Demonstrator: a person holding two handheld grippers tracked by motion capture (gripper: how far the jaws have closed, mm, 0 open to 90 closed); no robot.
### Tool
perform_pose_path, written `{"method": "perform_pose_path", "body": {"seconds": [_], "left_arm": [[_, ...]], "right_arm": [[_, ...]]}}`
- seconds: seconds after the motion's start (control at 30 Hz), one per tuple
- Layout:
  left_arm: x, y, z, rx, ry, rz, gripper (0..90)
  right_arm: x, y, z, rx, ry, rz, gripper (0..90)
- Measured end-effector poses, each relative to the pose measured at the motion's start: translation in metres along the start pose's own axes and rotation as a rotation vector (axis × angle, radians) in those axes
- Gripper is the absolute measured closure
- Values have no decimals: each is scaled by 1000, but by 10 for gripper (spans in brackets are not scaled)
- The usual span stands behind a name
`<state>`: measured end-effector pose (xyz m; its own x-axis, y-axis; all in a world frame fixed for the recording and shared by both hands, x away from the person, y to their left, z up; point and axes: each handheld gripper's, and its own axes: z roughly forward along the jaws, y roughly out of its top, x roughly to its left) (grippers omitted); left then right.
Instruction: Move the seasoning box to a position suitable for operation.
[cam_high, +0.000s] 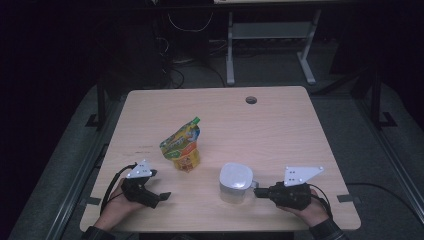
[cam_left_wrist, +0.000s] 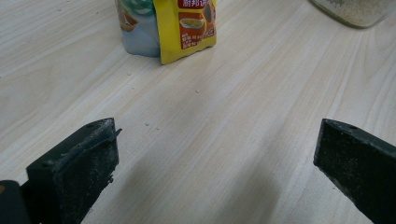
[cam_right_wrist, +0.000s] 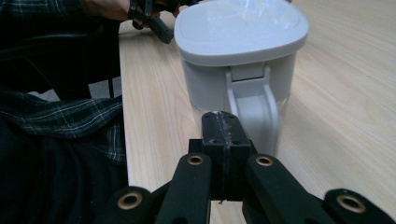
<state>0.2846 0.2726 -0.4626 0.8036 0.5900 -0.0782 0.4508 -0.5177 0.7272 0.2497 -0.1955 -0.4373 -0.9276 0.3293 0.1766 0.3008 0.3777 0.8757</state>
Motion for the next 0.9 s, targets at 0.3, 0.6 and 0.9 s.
{"method": "perform_pose_path", "body": {"seconds": [0.3,0.6,0.9], "left_arm": [[0,0,1,2,-3,-5,0],[0,0,1,2,-3,-3,0],[-3,1,1,-2,-9,1,0]], "right_arm": [[-5,0,1,2,-50,3,898],[-13,2,2,8,-108,15,898],[-26,8,11,26,-173,19,899]]}}
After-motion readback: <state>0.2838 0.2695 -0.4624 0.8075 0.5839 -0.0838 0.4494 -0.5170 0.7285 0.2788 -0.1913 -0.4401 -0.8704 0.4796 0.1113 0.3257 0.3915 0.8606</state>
